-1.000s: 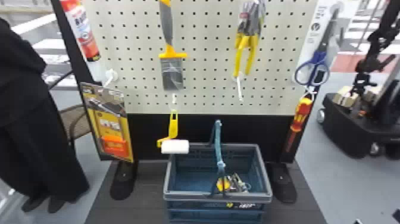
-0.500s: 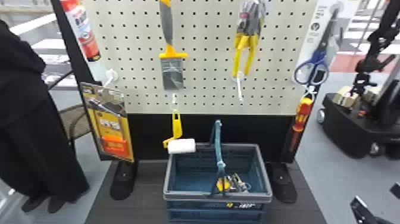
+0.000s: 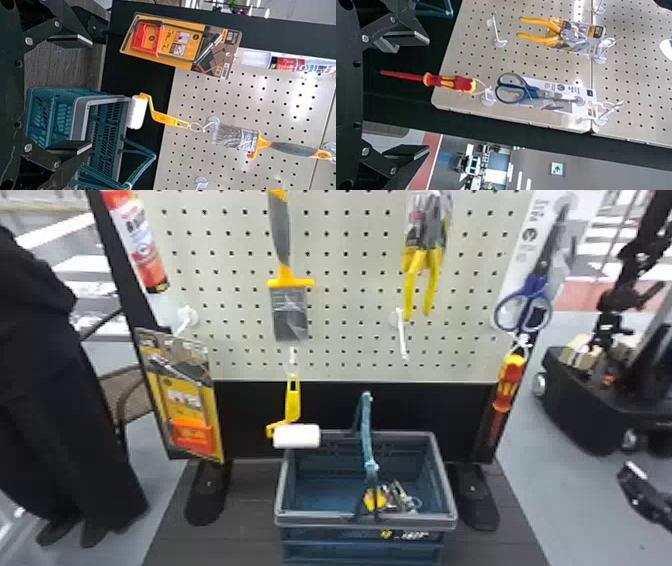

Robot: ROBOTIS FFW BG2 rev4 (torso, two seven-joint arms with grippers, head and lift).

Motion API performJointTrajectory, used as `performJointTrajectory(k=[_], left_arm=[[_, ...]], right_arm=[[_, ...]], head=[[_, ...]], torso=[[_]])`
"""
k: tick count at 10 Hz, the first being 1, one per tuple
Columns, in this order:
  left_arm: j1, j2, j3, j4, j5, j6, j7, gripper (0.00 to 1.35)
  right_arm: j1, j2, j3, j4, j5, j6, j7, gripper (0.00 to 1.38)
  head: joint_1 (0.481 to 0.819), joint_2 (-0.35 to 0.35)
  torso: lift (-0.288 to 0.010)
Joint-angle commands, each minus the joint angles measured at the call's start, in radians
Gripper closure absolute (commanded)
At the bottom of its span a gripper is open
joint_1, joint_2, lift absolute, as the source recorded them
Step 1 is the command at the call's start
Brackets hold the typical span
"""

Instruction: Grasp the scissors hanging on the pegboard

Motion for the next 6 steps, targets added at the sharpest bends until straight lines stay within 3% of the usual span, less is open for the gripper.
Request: performJointTrajectory(k=[1,6], left_arm=[[-0.013,0.010,-0.008,0.000,0.006,0.000,0.002,0.38],[-0.039,0.048,-0.031,0.000,0.033,0.000,0.023,0.38]], right_arm=[[-0.062,-0.024,-0.008,0.031,0.000,0.014,0.003,0.32],[-0.260,-0.141,0.018,0.208,-0.044,0.037,0.007,0.32]], head=[[0.549,0.000],[0.549,0.000]], torso=[[-0.100],[-0.100]])
